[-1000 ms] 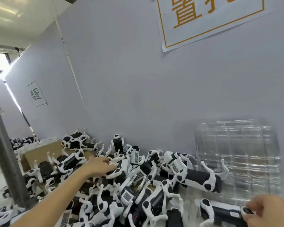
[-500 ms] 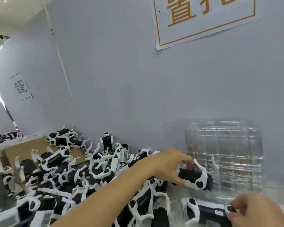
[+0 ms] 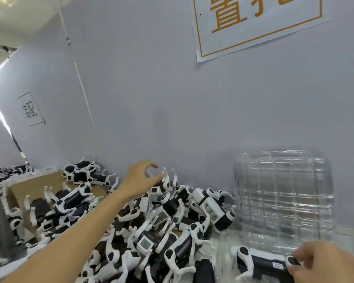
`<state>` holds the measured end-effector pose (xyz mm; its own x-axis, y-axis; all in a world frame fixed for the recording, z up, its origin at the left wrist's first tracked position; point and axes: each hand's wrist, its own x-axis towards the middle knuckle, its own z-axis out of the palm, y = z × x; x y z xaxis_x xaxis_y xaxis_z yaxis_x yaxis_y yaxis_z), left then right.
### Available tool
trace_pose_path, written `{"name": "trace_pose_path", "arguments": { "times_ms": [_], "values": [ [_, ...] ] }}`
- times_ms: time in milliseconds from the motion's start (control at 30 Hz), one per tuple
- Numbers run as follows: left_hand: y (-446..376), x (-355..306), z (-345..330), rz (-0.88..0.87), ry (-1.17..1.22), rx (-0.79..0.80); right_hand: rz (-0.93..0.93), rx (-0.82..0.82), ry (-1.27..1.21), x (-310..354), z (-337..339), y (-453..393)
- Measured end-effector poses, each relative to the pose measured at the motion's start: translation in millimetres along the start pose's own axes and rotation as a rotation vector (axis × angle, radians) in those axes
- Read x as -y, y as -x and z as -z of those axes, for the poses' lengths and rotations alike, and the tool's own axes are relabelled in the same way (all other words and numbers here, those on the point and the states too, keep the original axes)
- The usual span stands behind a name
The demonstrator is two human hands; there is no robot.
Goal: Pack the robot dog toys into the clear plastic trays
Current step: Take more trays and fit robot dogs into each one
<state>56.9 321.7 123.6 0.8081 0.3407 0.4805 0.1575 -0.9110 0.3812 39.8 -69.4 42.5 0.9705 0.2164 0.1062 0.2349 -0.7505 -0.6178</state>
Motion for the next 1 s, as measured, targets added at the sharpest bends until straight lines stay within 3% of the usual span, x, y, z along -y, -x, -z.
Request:
{"name": "trace_pose_path", "arguments": {
  "times_ms": [67, 167, 233, 367, 500, 633, 700, 767, 833, 933, 1000],
  "values": [
    [0.9, 28.8, 4.9, 0.205, -0.172, -0.041, 0.023, 0.022, 0.01, 0.2, 0.1, -0.2],
    [10.5, 62.3, 5.9, 0.505, -0.253, 0.268, 0.022, 0.029, 0.012, -0.2, -0.6, -1.4],
    [14.4, 61.6, 1.3, 0.524, -0.259, 0.349, 0.013, 0.043, 0.012, -1.0, -0.8, -1.3],
    [19.8, 34.9, -8.7, 0.307, -0.178, 0.286, -0.02, 0.054, -0.002, -6.1, -3.2, -4.0],
    [31.8, 20.1, 1.3, 0.241, -0.038, 0.343, -0.072, 0.041, -0.001, -10.0, -0.9, -6.9],
    [42.0, -9.7, 0.0, 0.151, -0.575, 0.092, -0.105, -0.003, 0.024, -9.1, -0.6, -7.7],
    [49.6, -42.2, -5.5, -0.021, -0.514, 0.055, -0.1, -0.001, 0.034, -10.0, -1.2, -6.5],
    [61.9, -78.7, -12.2, -0.239, -0.215, 0.207, -0.092, 0.001, 0.049, -10.5, -0.3, -6.4],
    [77.5, -115.4, -26.4, -0.423, -0.052, 0.485, -0.08, -0.007, 0.062, -9.5, 1.1, -6.9],
    [96.4, -158.9, -55.9, -0.569, -0.164, 0.828, -0.076, -0.01, 0.078, -5.2, 4.1, -6.9],
    [103.9, -173.7, -72.6, -0.568, -0.311, 0.9, -0.068, -0.008, 0.09, -1.9, 5.1, -4.1]
  ]
}}
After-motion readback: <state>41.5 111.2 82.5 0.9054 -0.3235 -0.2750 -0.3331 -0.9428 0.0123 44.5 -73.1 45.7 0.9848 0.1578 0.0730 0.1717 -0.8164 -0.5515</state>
